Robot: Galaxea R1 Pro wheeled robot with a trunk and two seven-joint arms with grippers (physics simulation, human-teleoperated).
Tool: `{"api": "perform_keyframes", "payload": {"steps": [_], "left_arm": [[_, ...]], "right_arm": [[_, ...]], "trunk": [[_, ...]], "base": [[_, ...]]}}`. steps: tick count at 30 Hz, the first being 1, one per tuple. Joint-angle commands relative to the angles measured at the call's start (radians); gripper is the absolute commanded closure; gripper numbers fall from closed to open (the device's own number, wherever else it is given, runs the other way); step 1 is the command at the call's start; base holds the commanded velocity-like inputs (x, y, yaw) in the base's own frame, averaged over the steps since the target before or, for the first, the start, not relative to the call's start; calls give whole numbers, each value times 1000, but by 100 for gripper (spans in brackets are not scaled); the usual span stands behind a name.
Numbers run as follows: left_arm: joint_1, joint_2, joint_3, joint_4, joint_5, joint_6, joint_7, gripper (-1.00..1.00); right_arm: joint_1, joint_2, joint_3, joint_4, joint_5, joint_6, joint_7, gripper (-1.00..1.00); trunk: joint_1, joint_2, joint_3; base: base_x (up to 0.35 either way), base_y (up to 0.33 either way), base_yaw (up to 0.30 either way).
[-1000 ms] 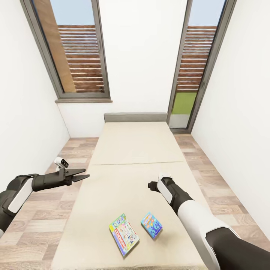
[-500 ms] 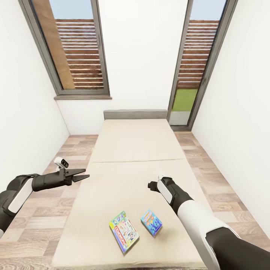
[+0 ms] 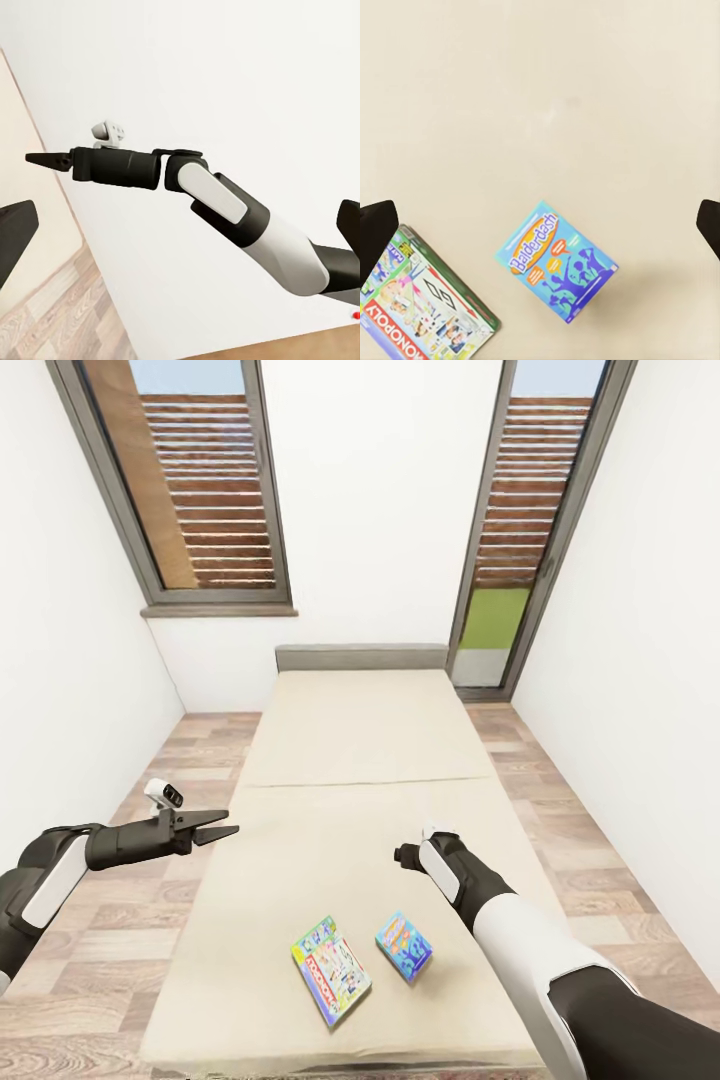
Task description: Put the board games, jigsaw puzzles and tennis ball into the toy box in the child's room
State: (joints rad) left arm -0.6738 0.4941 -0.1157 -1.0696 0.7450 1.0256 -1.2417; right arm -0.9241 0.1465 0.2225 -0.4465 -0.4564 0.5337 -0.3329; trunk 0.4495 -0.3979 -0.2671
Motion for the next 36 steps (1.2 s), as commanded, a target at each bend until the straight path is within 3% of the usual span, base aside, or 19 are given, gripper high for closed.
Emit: {"api": "perform_keyframes", "payload": {"steps": [1, 19, 36], "left_arm": [[-1, 1, -2, 0, 4, 7, -2, -100], [-1, 1, -2, 0, 3, 7, -1, -100], [-1, 1, -2, 0, 3, 7, -1, -100]], "right_arm": [[-1, -1, 8, -1, -10, 3, -9, -100], [-1, 26, 9, -1, -10, 3, -9, -100], [-1, 28, 9, -1, -10, 3, -6, -100]], "trunk": [[1, -2, -4], [1, -2, -33], [1, -2, -62]], "base": [[0, 0, 0], [0, 0, 0], [0, 0, 0]]}}
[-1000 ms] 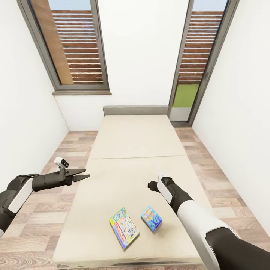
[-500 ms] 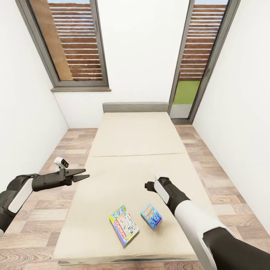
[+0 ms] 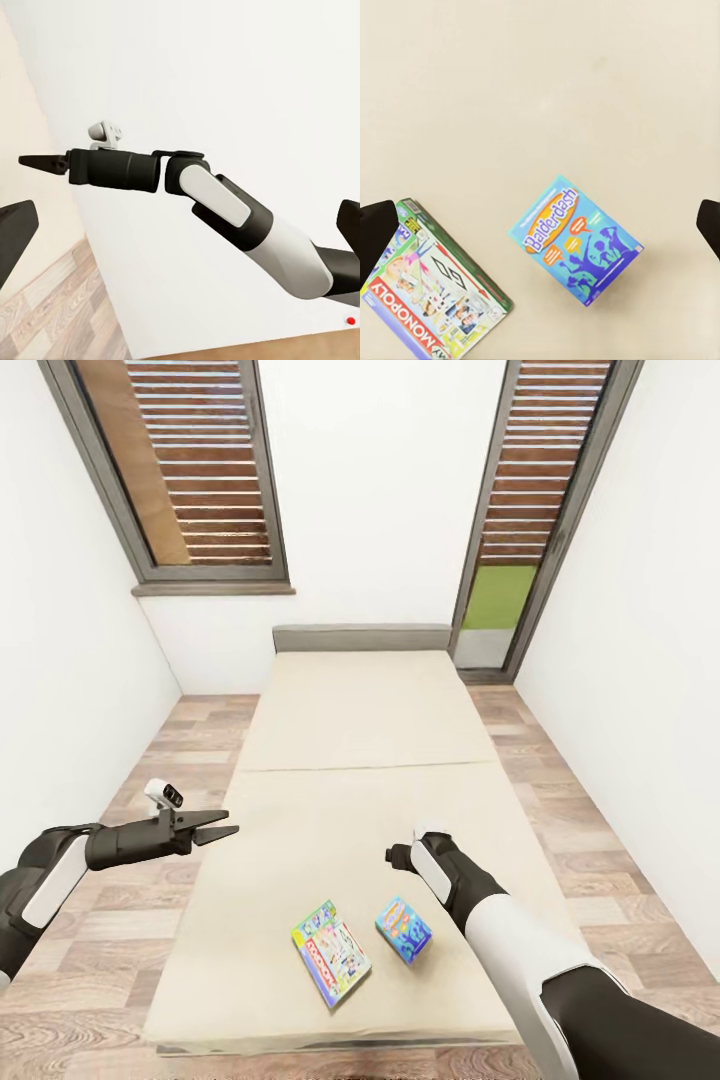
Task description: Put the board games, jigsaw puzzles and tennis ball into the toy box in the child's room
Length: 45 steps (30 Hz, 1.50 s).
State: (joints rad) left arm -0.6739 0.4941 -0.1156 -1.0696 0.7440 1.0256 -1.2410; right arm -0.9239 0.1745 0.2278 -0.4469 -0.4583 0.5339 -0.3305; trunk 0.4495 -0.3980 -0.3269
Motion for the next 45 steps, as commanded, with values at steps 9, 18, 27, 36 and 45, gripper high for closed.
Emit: {"api": "perform_keyframes", "payload": {"steps": [9, 18, 27, 36, 45], "left_arm": [[-1, 1, -3, -18, 6, 8, -6, -100], [43, -15, -116, -299, 7, 17, -6, -100], [72, -19, -143, -393, 6, 15, -4, -100], [74, -19, -144, -399, 5, 14, -3, -100], [74, -20, -145, -400, 5, 13, -3, -100]], "right_arm": [[-1, 0, 4, -1, -8, 3, 5, -100], [-1, 0, 4, -1, -8, 3, 11, -100], [-1, 0, 4, -1, -8, 3, 11, -100], [-1, 0, 5, -1, -8, 3, 11, -100], [-1, 0, 5, -1, -8, 3, 11, -100]], "trunk": [[1, -2, -17], [1, -2, -32], [1, -2, -47], [1, -2, -62], [1, -2, -76]], "base": [[0, 0, 0], [0, 0, 0], [0, 0, 0], [0, 0, 0], [0, 0, 0]]}}
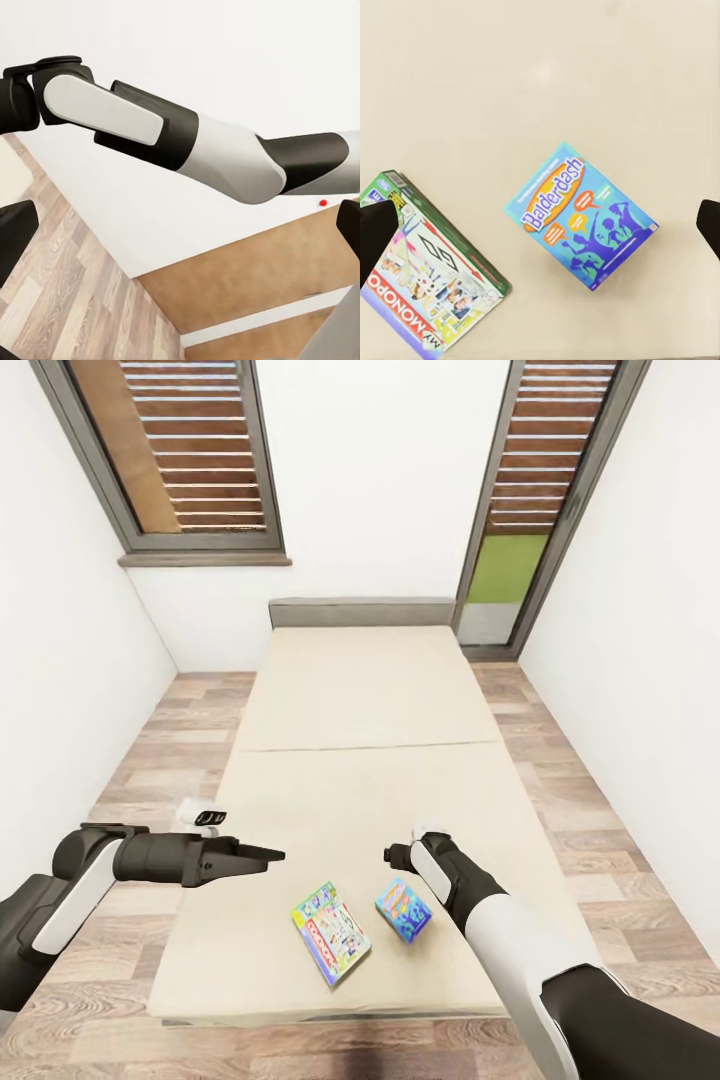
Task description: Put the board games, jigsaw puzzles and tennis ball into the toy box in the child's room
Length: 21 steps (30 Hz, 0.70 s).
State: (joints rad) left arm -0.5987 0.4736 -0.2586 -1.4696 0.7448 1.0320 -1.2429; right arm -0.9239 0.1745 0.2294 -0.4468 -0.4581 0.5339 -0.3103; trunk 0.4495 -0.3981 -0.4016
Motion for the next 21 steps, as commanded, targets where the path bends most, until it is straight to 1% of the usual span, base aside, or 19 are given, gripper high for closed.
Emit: {"api": "perform_keyframes", "payload": {"steps": [1, 21], "left_arm": [[-1, 1, -2, 0, 3, 7, 0, -100], [-1, 1, -2, 4, 2, 5, 2, -100]], "right_arm": [[-1, 0, 4, -1, -8, 3, -9, -100], [0, 0, 4, -1, -7, 1, -9, -100]], "trunk": [[1, -2, -3], [1, -2, -37]], "base": [[0, 0, 0], [0, 0, 0]]}}
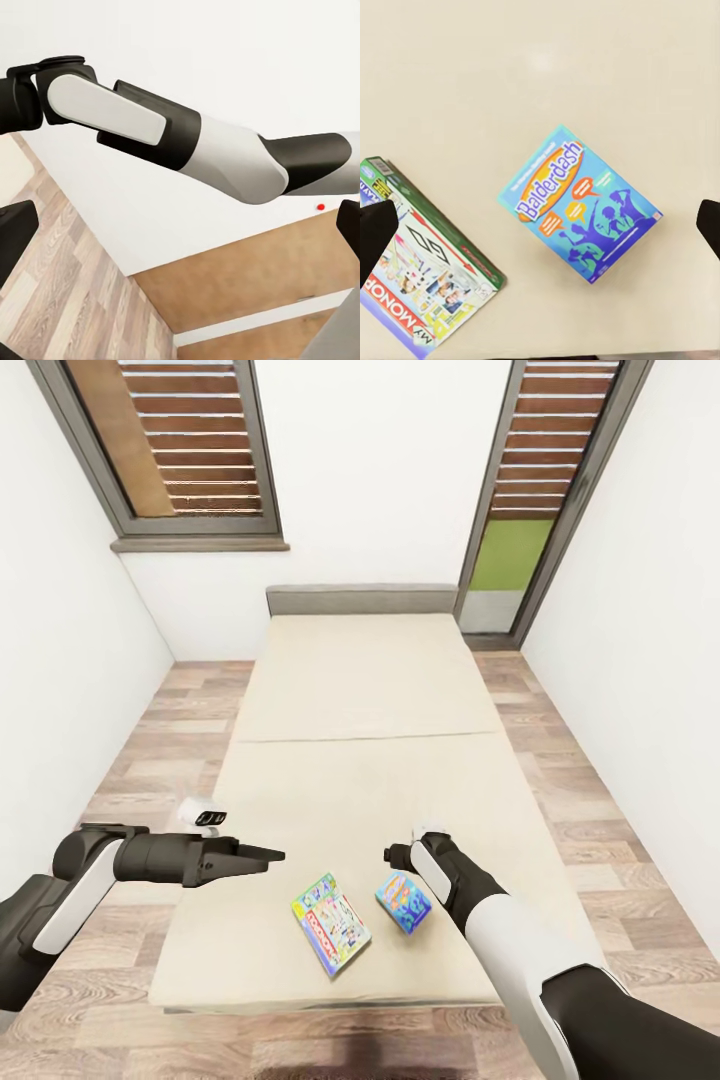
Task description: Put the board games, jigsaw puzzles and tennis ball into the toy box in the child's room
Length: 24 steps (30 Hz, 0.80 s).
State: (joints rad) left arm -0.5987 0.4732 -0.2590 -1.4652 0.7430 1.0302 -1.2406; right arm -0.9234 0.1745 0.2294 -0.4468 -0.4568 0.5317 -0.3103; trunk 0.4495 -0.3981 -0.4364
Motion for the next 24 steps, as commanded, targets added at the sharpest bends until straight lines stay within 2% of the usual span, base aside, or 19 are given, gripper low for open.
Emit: {"api": "perform_keyframes", "payload": {"steps": [1, 12, 24], "left_arm": [[-1, 1, -2, 0, 4, 7, -1, -100], [-1, 1, -2, 2, 5, 7, 49, -100], [-1, 1, 0, 2, 5, 7, 55, -100]], "right_arm": [[-1, 0, 4, -1, -8, 3, -9, -100], [-1, 0, 4, -1, -8, 1, -9, -100], [-1, 0, 4, -1, -8, 1, -9, -100]], "trunk": [[1, -2, -3], [1, -2, -22], [1, -2, -41]], "base": [[0, 0, 0], [0, 0, 0], [0, 0, 0]]}}
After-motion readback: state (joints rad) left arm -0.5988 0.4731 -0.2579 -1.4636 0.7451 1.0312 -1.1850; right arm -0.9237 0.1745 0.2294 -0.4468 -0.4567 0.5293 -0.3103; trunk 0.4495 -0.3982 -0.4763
